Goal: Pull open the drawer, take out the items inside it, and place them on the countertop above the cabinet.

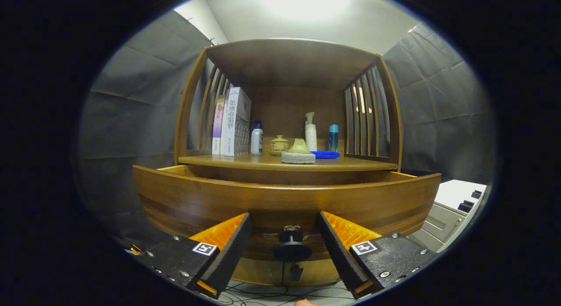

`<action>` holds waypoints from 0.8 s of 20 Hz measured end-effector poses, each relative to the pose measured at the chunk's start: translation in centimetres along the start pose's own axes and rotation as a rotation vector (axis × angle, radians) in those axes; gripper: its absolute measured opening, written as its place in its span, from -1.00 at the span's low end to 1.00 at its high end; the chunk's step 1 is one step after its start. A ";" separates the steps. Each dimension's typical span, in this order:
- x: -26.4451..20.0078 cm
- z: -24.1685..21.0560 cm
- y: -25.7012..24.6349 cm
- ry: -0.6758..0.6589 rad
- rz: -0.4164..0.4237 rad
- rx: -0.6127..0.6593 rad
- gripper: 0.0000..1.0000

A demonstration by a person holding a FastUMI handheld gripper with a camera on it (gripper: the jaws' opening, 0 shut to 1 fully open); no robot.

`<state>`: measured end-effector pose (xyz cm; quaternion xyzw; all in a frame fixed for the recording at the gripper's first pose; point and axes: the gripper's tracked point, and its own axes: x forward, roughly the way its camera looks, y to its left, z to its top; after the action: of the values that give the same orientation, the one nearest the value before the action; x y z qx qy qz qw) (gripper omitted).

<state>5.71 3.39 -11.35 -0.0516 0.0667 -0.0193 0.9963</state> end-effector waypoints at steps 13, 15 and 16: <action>4.8 0.2 -0.2 0.033 0.008 -0.002 0.90; 5.6 0.2 -0.2 0.040 0.007 -0.001 0.90; 6.0 0.3 -0.1 0.042 0.007 0.000 0.90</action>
<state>11.65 3.01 -11.87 -0.0510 0.0877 -0.0168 0.9947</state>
